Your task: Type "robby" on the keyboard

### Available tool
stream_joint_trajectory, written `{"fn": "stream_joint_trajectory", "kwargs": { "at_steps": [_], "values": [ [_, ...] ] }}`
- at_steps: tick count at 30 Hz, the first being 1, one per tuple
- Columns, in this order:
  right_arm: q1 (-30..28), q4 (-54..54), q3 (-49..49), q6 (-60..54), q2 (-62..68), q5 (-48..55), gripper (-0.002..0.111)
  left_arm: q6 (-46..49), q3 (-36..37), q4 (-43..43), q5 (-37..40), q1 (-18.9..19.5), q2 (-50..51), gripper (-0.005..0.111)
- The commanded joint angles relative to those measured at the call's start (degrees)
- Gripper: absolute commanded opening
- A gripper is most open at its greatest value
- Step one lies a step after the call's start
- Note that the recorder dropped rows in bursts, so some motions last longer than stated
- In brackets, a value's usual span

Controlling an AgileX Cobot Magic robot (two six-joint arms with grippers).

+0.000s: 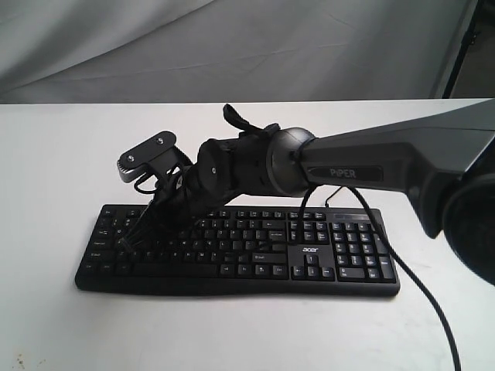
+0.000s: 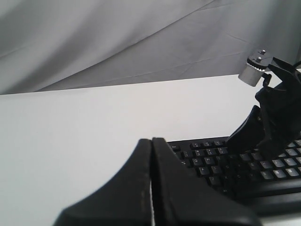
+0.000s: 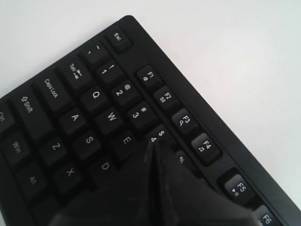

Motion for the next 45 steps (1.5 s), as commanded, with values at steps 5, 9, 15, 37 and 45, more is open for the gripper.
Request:
{"fn": "stream_joint_trajectory", "kwargs": {
  "at_steps": [5,9,15,37,45],
  "values": [
    [0.1,0.3,-0.2,0.0,0.9,-0.7,0.000,-0.2,0.2,0.3,-0.4,-0.4,-0.2,0.000],
    [0.3,-0.1,-0.2,0.0,1.2,-0.9,0.000,-0.2,0.2,0.3,-0.4,-0.4,-0.2,0.000],
    [0.4,-0.1,-0.2,0.0,1.8,-0.6,0.000,-0.2,0.2,0.3,-0.4,-0.4,-0.2,0.000],
    [-2.6,-3.0,7.8,0.5,-9.6,1.2,0.000,-0.2,0.2,0.3,-0.4,-0.4,-0.2,0.000],
    [-6.0,-2.2,20.9,1.5,-15.4,-3.5,0.000,-0.2,0.2,0.3,-0.4,-0.4,-0.2,0.000]
  ]
}}
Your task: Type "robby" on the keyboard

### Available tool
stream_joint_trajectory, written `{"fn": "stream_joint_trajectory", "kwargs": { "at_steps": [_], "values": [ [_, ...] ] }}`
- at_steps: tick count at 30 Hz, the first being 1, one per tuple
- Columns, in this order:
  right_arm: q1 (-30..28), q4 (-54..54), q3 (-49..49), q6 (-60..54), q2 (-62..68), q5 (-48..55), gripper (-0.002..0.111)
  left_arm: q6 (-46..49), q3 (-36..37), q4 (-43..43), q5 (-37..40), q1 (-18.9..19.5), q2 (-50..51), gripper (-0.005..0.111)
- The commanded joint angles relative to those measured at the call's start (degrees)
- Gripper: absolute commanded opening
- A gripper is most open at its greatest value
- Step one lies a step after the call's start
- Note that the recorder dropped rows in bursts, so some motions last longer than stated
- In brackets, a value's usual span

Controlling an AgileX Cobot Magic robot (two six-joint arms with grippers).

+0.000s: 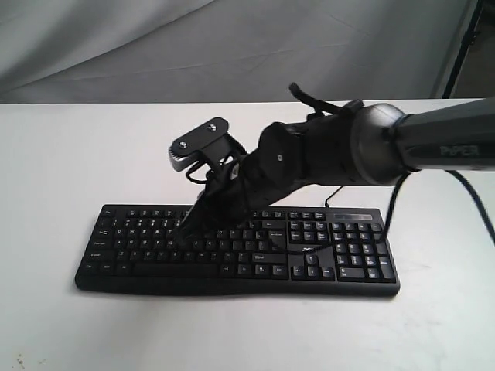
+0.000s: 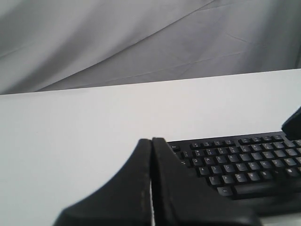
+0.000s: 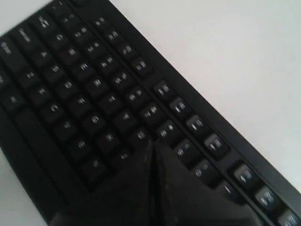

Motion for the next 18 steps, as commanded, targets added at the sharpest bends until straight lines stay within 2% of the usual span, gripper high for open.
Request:
{"fn": "stream_joint_trajectory", "kwargs": {
  "at_steps": [1,18],
  "values": [
    [-1.8,0.1,4.4,0.4,-1.6,-2.4,0.000,-0.2,0.2,0.3,-0.4,-0.4,-0.2,0.000],
    [-1.2,0.1,4.2,0.0,1.1,-5.8,0.000,-0.2,0.2,0.3,-0.4,-0.4,-0.2,0.000]
  ]
}}
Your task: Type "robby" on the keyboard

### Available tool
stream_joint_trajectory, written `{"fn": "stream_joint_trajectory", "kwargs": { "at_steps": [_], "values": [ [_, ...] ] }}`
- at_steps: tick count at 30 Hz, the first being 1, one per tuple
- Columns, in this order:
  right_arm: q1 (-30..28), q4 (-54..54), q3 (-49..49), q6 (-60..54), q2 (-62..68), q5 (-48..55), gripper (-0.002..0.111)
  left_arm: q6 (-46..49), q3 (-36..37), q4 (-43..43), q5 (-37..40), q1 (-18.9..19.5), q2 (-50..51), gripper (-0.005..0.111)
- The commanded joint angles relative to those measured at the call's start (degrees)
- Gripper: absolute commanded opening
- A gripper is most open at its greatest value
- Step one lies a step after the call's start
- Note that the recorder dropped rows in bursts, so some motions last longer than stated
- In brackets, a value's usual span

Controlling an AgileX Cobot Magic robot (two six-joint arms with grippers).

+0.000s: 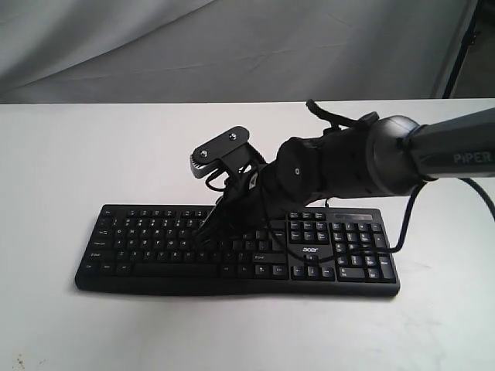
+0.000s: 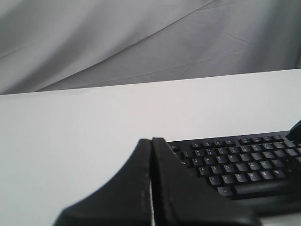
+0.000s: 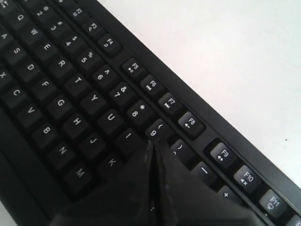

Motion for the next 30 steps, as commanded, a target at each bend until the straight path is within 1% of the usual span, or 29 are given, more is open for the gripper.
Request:
{"fn": "stream_joint_trajectory", "kwargs": {
  "at_steps": [1,17,30],
  "values": [
    [0.6,0.1,-0.1,-0.2,1.3,-1.2,0.000,-0.2,0.2,0.3,-0.4,-0.4,-0.2,0.000],
    [0.6,0.1,-0.1,-0.3,1.7,-3.6,0.000,-0.2,0.2,0.3,-0.4,-0.4,-0.2,0.000],
    [0.6,0.7,-0.1,-0.3,3.7,-3.2,0.000,-0.2,0.2,0.3,-0.4,-0.4,-0.2,0.000]
  ]
}}
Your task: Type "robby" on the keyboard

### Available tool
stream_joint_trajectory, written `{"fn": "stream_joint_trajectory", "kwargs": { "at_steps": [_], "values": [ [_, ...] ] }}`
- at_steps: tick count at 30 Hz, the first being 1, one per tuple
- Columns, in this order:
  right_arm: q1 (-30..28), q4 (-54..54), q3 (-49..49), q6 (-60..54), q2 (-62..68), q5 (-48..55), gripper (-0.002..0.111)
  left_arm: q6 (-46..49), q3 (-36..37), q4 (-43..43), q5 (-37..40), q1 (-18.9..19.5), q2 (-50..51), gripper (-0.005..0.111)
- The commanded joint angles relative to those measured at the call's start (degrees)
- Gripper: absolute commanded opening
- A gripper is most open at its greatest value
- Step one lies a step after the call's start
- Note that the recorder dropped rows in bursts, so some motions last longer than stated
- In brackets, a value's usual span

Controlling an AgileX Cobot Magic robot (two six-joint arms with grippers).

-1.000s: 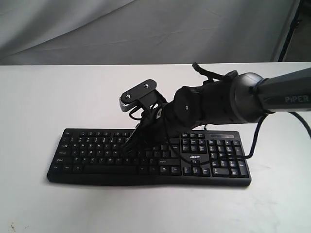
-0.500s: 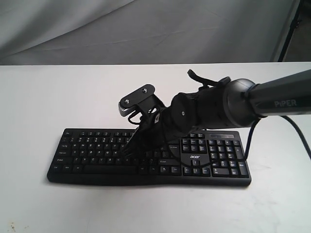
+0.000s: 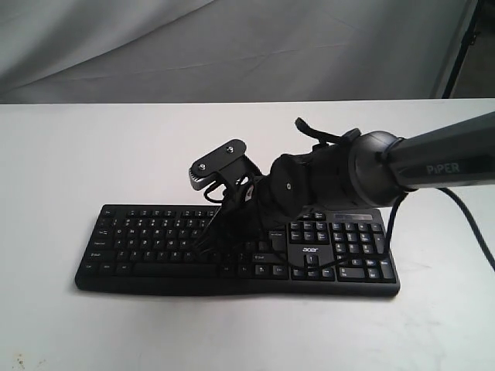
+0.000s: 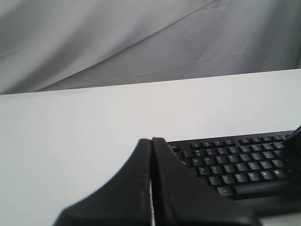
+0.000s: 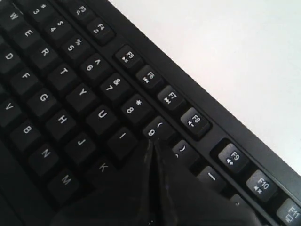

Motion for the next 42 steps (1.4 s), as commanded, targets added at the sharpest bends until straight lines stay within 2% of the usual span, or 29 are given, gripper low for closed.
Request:
{"fn": "stream_joint_trajectory", "kwargs": {
  "at_steps": [1,17,22,24,27,42],
  "values": [
    [0.1,0.4,-0.1,-0.3,0.4,-0.2,0.000,-0.2,0.2,0.3,-0.4,-0.4,-0.2,0.000],
    [0.1,0.1,-0.1,-0.3,-1.6,0.0,0.000,-0.2,0.2,0.3,-0.4,-0.4,-0.2,0.000],
    [0.1,-0.4,-0.4,-0.3,-5.3,1.9,0.000,-0.2,0.2,0.3,-0.4,-0.4,-0.2,0.000],
    [0.3,-0.5,-2.6,-0.3,-5.7,6.8,0.000,-0.2,0.2,0.3,-0.4,-0.4,-0.2,0.000],
    [2.1,-2.5,-6.2,-0.3,-5.6,11.1,0.000,-0.2,0.2,0.3,-0.4,-0.4,-0.2,0.000],
    [8.2,1.9,-6.8,-1.6,0.4,5.5,0.000,-0.2,0.2,0.3,-0.4,-0.4,-0.2,0.000]
  ]
}}
